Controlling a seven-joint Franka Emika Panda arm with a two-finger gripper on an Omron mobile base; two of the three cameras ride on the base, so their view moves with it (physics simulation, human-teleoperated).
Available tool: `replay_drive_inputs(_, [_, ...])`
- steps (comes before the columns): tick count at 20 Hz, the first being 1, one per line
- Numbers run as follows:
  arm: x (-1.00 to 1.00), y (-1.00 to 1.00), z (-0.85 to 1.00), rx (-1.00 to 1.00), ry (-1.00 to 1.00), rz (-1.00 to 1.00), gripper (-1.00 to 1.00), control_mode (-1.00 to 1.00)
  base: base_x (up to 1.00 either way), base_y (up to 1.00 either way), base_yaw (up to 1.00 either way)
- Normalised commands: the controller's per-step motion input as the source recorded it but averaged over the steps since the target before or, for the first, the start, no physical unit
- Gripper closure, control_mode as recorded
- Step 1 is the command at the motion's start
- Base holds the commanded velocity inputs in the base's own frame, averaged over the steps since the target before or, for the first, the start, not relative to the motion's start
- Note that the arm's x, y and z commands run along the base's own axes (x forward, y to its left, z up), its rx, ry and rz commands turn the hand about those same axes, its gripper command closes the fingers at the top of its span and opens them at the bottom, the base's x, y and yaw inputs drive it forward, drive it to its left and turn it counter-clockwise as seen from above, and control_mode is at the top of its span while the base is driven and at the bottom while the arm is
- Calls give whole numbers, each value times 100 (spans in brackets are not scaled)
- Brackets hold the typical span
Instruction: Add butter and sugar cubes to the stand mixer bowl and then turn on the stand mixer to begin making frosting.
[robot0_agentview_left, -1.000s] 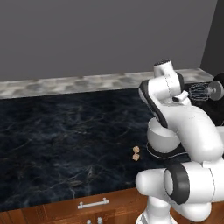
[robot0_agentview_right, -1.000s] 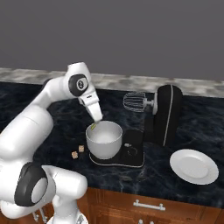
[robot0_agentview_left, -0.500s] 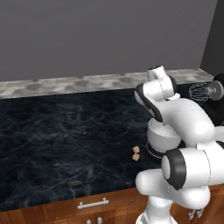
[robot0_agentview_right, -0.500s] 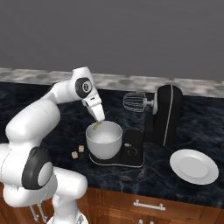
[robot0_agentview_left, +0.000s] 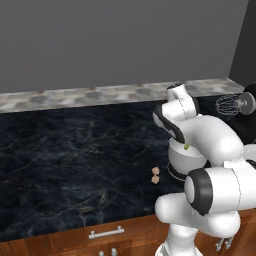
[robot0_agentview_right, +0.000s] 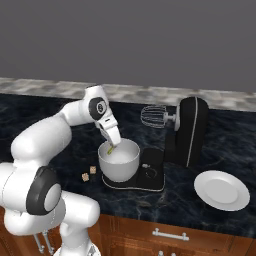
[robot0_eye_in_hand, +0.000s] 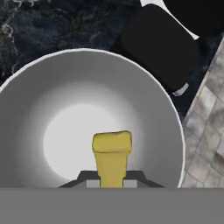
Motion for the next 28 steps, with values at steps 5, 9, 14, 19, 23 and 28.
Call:
replay_drive_inputs(5, [0,-3,-25,1,-1,5,100,-100,0,0,0])
replay_drive_inputs(9, [2,-8,-26,1,0,4,100,-100,0,0,0])
replay_drive_inputs(14, [5,-7,-26,1,0,5,100,-100,0,0,0])
replay_drive_inputs(19, [9,-6,-23,1,0,5,100,-100,0,0,0])
replay_drive_inputs(23, [8,-3,-22,0,0,4,100,-100,0,0,0])
replay_drive_inputs(28, [7,0,-22,0,0,3,-100,-100,0,0,0])
